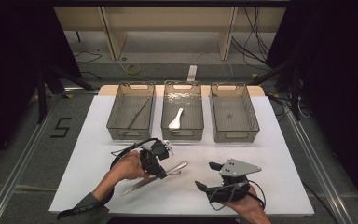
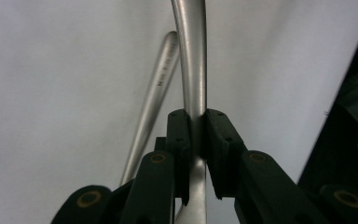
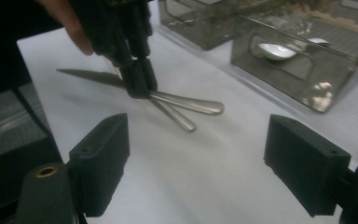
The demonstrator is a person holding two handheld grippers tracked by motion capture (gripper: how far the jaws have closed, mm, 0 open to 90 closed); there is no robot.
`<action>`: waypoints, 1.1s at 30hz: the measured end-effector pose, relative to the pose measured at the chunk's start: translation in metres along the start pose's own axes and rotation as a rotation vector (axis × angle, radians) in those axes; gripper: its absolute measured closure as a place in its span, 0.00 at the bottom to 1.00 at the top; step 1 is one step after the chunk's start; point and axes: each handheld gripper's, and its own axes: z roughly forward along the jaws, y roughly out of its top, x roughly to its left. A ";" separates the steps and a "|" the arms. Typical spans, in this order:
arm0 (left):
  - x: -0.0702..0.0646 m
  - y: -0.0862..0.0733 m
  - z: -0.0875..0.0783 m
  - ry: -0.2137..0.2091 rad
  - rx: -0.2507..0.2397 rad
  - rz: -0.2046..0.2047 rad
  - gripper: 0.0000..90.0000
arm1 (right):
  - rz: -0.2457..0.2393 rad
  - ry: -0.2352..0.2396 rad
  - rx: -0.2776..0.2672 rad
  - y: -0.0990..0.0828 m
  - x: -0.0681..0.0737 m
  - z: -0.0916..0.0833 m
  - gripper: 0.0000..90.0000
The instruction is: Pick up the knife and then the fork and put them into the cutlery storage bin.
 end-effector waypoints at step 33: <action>-0.044 0.016 0.006 -0.133 0.093 0.129 0.89 | -0.616 -0.010 0.246 -0.006 0.057 0.057 0.56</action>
